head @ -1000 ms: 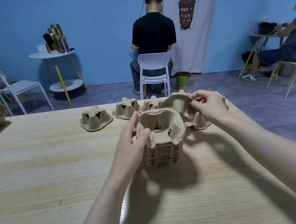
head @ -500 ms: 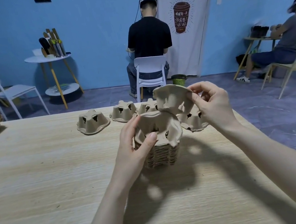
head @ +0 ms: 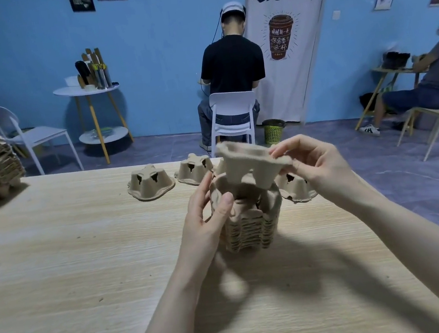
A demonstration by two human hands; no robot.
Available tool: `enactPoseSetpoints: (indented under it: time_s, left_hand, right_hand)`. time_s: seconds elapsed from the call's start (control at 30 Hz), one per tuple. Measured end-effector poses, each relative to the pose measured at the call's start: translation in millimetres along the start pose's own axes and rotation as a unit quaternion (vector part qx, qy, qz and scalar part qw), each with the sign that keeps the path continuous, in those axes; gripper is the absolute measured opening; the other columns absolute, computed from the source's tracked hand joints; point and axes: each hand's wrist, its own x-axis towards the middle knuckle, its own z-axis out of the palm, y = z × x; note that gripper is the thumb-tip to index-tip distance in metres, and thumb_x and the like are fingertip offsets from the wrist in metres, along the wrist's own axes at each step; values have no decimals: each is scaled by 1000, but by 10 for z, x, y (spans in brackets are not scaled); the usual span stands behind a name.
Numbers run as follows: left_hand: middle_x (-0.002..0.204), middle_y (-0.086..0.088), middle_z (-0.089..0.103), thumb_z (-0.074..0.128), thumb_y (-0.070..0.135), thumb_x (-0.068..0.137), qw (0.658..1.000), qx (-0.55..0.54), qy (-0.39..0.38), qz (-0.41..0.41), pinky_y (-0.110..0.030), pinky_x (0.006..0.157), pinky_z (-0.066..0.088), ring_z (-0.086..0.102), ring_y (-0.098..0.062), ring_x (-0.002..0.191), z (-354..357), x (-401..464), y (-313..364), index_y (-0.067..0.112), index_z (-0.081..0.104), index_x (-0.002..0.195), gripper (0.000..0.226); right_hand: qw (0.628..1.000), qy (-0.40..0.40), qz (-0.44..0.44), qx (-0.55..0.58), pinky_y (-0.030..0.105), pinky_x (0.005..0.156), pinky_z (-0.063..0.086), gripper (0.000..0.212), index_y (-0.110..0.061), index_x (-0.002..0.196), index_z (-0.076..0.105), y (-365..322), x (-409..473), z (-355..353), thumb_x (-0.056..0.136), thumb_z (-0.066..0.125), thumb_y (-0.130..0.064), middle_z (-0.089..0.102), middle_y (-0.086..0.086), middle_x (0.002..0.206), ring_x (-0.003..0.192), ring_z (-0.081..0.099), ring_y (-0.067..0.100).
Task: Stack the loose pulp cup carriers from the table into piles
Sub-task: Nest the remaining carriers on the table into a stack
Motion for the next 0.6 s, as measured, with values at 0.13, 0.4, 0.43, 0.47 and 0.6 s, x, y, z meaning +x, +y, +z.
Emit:
enactPoseSetpoints:
  time_s: [0.13,0.4,0.43,0.47,0.6]
  left_hand:
    - [139,21,54,70,70,71,999,-45,4,16,-15,100,44,47,8,129,-31,-4,32,56,43,136,71]
    - [143,11,56,74,73,66,997,-68,-6,31,-27,107,43,50,-5,133,-24,-14,0,44,50,137,81]
    - [140,12,58,76,68,68,997,-69,-4,36,-29,107,43,51,-6,132,-19,-15,7,40,50,138,79]
    - [138,15,59,77,61,71,997,-67,1,42,-31,106,43,51,-6,131,-15,-16,18,38,51,137,75]
    - [130,16,63,76,47,74,996,-60,47,52,-25,99,47,54,-3,126,-1,-26,50,37,57,125,56]
  right_hand:
    - [997,-56,-29,-48,28,92,53,36,-6,90,68,-17,-53,59,83,50,24,68,10,112,108,64,18]
    - [995,-56,-22,-76,24,93,51,44,-12,89,72,-4,-87,66,81,47,25,63,5,125,115,61,11]
    - [997,-49,-8,-66,23,92,50,45,-12,90,71,-16,-99,61,82,45,24,61,5,129,114,62,12]
    - [998,-44,6,-47,20,90,50,43,-10,93,71,-36,-107,54,83,45,23,59,5,132,113,63,12]
    - [995,-90,34,18,18,91,49,25,-4,108,68,-103,-136,41,83,63,-2,52,-2,141,119,60,8]
